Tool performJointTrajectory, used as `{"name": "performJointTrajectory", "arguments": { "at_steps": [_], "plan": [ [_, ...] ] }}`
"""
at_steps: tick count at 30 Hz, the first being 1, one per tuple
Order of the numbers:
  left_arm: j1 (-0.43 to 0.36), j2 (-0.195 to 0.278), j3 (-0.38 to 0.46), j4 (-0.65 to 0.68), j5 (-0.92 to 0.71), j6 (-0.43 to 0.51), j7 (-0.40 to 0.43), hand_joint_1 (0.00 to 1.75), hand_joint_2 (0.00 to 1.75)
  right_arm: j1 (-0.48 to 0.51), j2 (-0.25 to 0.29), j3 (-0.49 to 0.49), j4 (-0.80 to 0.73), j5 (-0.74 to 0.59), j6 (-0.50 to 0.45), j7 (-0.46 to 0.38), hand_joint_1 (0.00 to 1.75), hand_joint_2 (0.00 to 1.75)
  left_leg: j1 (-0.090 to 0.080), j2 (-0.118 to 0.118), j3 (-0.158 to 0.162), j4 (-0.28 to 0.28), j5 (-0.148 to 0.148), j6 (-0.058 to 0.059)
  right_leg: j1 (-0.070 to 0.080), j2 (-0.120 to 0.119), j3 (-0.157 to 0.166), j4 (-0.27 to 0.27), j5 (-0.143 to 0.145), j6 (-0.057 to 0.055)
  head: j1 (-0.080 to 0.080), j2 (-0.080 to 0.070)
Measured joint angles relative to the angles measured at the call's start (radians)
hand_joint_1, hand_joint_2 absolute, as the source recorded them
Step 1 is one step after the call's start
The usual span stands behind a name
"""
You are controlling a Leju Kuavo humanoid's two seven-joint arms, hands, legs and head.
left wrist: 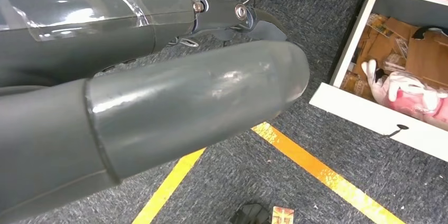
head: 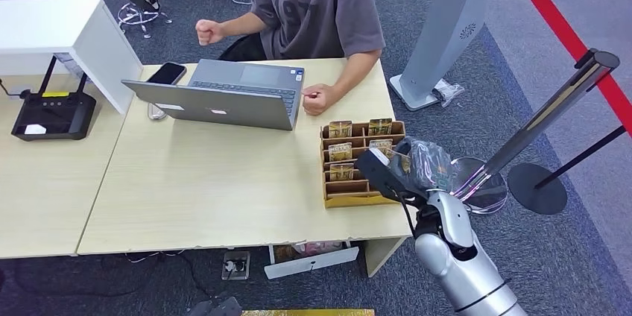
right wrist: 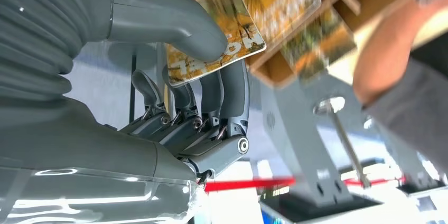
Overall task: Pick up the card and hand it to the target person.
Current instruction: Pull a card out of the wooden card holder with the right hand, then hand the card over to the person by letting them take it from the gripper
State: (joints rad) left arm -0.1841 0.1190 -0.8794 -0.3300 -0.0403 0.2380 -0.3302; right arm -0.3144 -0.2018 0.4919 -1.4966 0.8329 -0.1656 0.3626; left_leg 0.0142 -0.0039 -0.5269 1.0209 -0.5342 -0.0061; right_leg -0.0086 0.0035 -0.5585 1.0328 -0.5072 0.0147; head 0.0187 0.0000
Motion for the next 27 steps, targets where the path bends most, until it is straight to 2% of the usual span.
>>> {"name": "performJointTrajectory", "arguments": {
  "at_steps": [8,16,21,27],
  "plan": [
    [0.0,-0.002,0.001,0.0,-0.01,-0.006,-0.005,0.0,0.0,-0.002,-0.003,-0.04,-0.092,0.052,0.014,0.017,1.45,1.75,0.0,0.0,0.0,0.0,0.0,0.0,0.0,0.0,0.0,0.0,0.0,0.0,0.0,0.0],
    [-0.004,-0.001,0.001,0.0,-0.029,-0.037,0.008,0.0,0.0,-0.048,-0.002,-0.075,-0.153,0.083,-0.046,0.01,1.44,1.75,0.0,0.0,0.0,0.0,0.0,0.0,0.0,0.0,0.0,0.0,0.0,0.0,0.0,0.0],
    [-0.022,-0.003,0.001,-0.005,-0.062,-0.06,0.025,0.0,0.0,-0.125,0.009,-0.09,-0.125,0.115,-0.113,-0.041,1.42,1.75,0.0,0.0,-0.001,0.0,0.0,0.0,0.0,0.0,0.0,0.0,0.0,0.0,0.0,0.0],
    [-0.046,-0.01,0.001,-0.019,-0.092,-0.078,0.047,0.0,0.0,-0.22,0.035,-0.088,-0.009,0.153,-0.16,-0.075,1.42,1.75,0.0,-0.001,-0.001,0.0,0.0,0.0,0.0,0.0,0.0,0.0,0.001,0.001,0.0,0.0]
  ]
}}
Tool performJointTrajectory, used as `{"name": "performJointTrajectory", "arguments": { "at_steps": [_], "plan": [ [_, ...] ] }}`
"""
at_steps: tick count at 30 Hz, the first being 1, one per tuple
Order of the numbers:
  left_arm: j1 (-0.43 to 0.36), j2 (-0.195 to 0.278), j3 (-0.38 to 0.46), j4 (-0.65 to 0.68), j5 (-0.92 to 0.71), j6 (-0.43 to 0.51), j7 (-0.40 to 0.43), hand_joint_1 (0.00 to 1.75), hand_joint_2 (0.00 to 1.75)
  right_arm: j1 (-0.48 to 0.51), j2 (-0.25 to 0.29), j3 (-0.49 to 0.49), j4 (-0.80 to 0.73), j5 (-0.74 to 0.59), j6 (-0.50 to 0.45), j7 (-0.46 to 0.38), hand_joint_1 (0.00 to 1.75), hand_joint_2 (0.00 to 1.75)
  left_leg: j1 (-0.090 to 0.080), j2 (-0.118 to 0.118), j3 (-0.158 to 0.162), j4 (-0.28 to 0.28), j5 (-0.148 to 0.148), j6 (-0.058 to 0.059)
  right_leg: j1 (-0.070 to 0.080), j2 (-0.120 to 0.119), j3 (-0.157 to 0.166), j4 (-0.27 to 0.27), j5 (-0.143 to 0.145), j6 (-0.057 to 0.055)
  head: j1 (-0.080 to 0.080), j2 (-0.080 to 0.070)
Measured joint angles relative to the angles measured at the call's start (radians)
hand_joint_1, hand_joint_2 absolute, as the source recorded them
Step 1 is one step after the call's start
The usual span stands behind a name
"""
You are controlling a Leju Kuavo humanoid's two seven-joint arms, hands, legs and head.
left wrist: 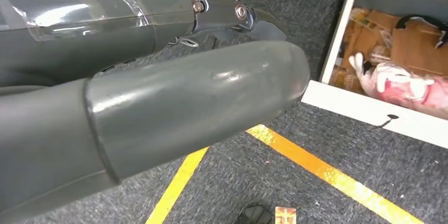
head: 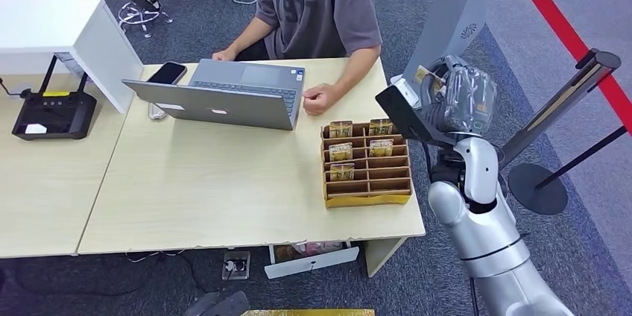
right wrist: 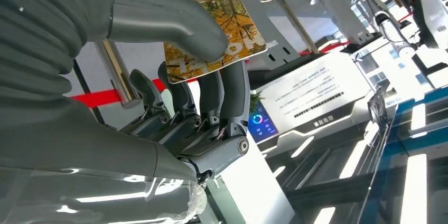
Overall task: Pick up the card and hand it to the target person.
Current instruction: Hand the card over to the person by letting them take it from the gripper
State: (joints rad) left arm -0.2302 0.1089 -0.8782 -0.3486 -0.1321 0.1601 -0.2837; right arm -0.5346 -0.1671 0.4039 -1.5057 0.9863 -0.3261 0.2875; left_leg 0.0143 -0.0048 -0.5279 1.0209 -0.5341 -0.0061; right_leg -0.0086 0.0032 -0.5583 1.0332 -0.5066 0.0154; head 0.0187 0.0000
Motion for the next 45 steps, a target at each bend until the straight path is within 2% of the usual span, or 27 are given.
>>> {"name": "performJointTrajectory", "arguments": {
  "at_steps": [8,20,21,23,24,25,27,32,36,45],
  "plan": [
    [-0.012,-0.007,0.0,-0.013,-0.02,-0.009,0.008,0.0,0.0,-0.075,0.03,0.006,0.188,-0.011,-0.038,-0.028,1.43,1.75,0.0,0.0,0.0,0.0,0.0,0.0,0.0,0.0,0.0,0.0,0.0,0.0,0.0,0.0],
    [-0.016,-0.008,0.001,-0.021,-0.046,-0.011,0.015,0.0,0.0,-0.105,0.073,0.023,0.404,-0.088,-0.112,-0.084,1.4,1.75,0.0,0.0,0.0,0.0,0.0,0.0,0.0,0.0,0.0,0.0,0.0,0.0,0.0,0.0],
    [-0.016,-0.008,0.001,-0.021,-0.046,-0.01,0.015,0.0,0.0,-0.106,0.076,0.024,0.414,-0.095,-0.117,-0.086,1.3,1.75,0.0,0.0,0.0,0.0,0.0,0.0,0.0,0.0,0.0,0.0,0.0,0.0,0.0,0.0],
    [-0.016,-0.008,0.001,-0.021,-0.048,-0.01,0.014,0.0,0.0,-0.108,0.08,0.027,0.431,-0.105,-0.125,-0.091,0.83,1.75,0.0,0.0,0.0,0.0,0.0,0.0,0.0,0.0,0.0,0.0,0.0,0.0,0.0,0.0],
    [-0.016,-0.008,0.002,-0.021,-0.048,-0.01,0.014,0.0,0.0,-0.108,0.082,0.029,0.437,-0.11,-0.126,-0.091,0.48,1.75,0.0,0.0,0.0,0.0,0.0,0.0,0.0,0.0,0.0,0.0,0.0,0.0,0.0,0.0],
    [-0.016,-0.008,0.002,-0.021,-0.05,-0.009,0.014,0.0,0.0,-0.108,0.084,0.032,0.443,-0.113,-0.125,-0.091,0.23,1.75,0.0,0.0,0.0,0.0,0.0,0.0,0.0,0.0,0.0,0.0,0.0,0.0,0.0,0.0],
    [-0.016,-0.008,0.003,-0.021,-0.053,-0.009,0.014,0.0,0.0,-0.108,0.086,0.038,0.452,-0.118,-0.115,-0.087,0.0,1.75,0.0,0.0,0.0,0.0,0.0,0.0,0.0,0.0,0.0,0.0,0.0,0.0,0.0,0.0],
    [-0.016,-0.007,0.007,-0.021,-0.056,-0.006,0.013,0.0,0.0,-0.108,0.088,0.053,0.469,-0.123,-0.061,-0.061,0.0,1.75,0.0,0.0,0.0,0.0,0.0,0.0,0.0,0.0,0.0,0.0,0.0,0.0,0.0,0.0],
    [-0.015,-0.007,0.009,-0.02,-0.056,0.0,0.013,0.0,0.0,-0.105,0.089,0.068,0.471,-0.135,-0.059,-0.057,0.0,1.75,0.0,0.0,0.0,0.0,0.0,0.0,0.0,0.0,0.0,0.0,0.0,0.0,0.0,0.0],
    [-0.002,-0.007,0.023,-0.02,-0.049,0.022,0.008,0.0,0.0,-0.036,0.091,0.078,0.419,-0.252,-0.143,-0.106,0.0,1.75,0.0,0.0,0.0,0.0,0.0,0.0,0.0,0.0,0.0,0.0,0.0,0.0,0.0,0.0]
  ]
}}
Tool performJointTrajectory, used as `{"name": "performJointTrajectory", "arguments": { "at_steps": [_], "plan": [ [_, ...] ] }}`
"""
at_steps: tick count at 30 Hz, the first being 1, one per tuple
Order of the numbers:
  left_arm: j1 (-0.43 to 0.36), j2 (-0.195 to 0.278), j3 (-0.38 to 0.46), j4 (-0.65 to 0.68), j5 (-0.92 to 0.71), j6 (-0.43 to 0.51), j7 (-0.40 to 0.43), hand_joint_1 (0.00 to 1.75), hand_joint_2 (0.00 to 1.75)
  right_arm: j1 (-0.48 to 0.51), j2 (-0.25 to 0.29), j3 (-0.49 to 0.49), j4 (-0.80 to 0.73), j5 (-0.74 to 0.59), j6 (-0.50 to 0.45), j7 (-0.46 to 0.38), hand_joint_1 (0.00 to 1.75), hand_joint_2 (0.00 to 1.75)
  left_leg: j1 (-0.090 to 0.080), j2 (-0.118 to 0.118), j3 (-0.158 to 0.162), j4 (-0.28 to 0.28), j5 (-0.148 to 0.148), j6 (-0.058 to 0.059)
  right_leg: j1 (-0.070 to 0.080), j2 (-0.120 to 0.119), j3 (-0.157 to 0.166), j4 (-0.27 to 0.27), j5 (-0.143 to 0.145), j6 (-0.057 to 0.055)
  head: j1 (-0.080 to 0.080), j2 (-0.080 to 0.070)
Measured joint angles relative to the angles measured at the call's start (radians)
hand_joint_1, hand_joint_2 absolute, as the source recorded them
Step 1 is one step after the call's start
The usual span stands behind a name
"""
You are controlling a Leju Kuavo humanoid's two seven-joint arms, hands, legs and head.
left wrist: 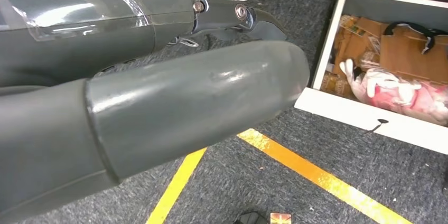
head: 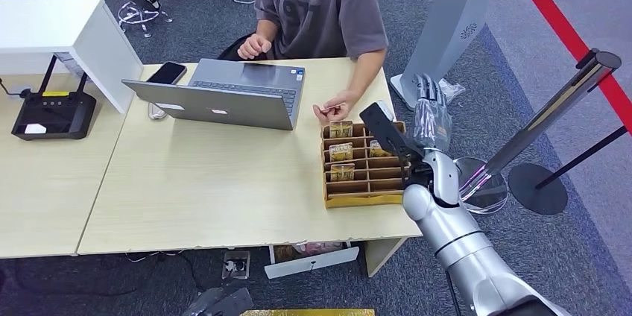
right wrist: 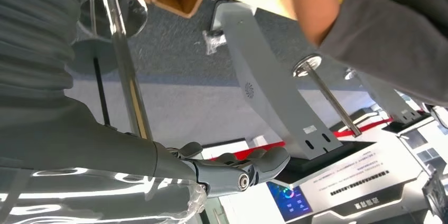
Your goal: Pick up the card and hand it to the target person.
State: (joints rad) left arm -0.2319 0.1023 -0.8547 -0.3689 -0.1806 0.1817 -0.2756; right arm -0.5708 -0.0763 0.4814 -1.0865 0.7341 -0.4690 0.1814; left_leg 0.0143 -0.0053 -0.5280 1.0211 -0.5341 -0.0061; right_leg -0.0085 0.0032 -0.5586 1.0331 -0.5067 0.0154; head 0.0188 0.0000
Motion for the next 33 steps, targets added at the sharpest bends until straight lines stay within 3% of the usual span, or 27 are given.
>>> {"name": "performJointTrajectory", "arguments": {
  "at_steps": [13,24,33],
  "plan": [
    [0.027,0.001,0.009,0.0,0.018,0.029,-0.008,0.0,0.0,0.163,0.0,-0.016,-0.206,-0.221,-0.16,-0.136,0.0,1.75,0.0,0.001,0.0,0.0,0.0,0.0,0.0,0.0,0.0,0.0,0.0,0.0,0.0,0.0],
    [0.044,0.004,0.01,0.0,0.064,0.066,-0.016,0.0,0.0,0.312,0.012,-0.031,-0.307,-0.63,-0.159,-0.311,0.0,1.75,0.0,0.001,0.0,0.0,0.0,0.0,0.0,0.0,0.0,0.0,0.0,0.0,0.0,0.0],
    [0.055,0.007,0.01,0.0,0.08,0.081,-0.021,0.0,0.0,0.366,0.033,-0.029,-0.322,-0.646,-0.161,-0.317,0.0,1.75,0.0,0.0,0.0,0.0,0.0,0.0,0.0,0.0,0.0,0.0,0.0,0.0,0.0,0.0]
  ]
}}
